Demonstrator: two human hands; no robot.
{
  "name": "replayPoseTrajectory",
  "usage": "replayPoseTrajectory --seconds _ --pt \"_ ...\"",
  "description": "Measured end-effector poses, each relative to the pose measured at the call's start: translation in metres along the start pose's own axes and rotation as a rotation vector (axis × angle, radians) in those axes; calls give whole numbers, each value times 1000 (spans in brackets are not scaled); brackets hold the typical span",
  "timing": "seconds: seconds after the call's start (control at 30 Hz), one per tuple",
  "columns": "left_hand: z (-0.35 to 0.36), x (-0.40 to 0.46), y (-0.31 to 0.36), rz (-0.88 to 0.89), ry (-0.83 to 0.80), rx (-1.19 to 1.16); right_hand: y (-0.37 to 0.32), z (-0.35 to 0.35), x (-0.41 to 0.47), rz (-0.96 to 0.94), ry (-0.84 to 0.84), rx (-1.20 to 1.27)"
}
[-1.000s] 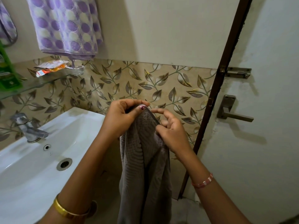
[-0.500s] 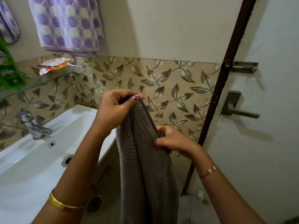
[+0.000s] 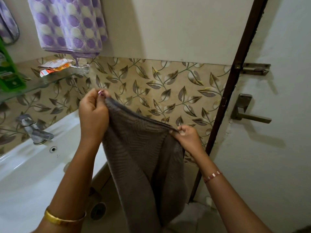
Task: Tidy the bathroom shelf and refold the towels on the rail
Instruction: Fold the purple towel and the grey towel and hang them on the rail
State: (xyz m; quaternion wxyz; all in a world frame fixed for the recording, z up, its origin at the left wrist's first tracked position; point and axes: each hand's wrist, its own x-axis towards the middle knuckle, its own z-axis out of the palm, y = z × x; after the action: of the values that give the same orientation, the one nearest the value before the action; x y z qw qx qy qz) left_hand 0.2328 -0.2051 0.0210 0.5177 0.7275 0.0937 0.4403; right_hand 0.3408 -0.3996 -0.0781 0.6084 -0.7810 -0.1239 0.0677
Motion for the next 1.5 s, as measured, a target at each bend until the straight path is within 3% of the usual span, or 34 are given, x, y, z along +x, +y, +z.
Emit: replayPoseTrajectory --seconds 0.1,0.3,0.4,0.5,0.63,0.93,1.1,1.23,1.4,1.5 --pt "2 -9 -11 -19 -23 170 -35 1 -8 -203 61 -20" --pt "38 -42 -7 117 -482 268 -85 15 -36 -506 -33 -99" --pt "35 -35 -10 131 -578 264 -87 5 -31 -508 -25 -140" --pt "31 -30 -16 177 -634 329 -83 -3 -28 -435 -157 -132" --pt "32 -25 -16 220 -539 355 -77 -6 -25 -308 -273 -43" --pt "26 -13 2 259 -273 226 -18 -4 -13 93 -599 -227" --pt "8 -6 -7 205 -174 275 6 -14 2 217 -348 -178" --pt "-7 -9 -16 149 -92 258 -3 -23 14 138 -115 -83" --pt "-12 -7 -7 167 -27 154 3 -13 17 188 -175 -281" --pt "-14 -6 -8 196 -19 183 11 -10 17 199 -59 -261"
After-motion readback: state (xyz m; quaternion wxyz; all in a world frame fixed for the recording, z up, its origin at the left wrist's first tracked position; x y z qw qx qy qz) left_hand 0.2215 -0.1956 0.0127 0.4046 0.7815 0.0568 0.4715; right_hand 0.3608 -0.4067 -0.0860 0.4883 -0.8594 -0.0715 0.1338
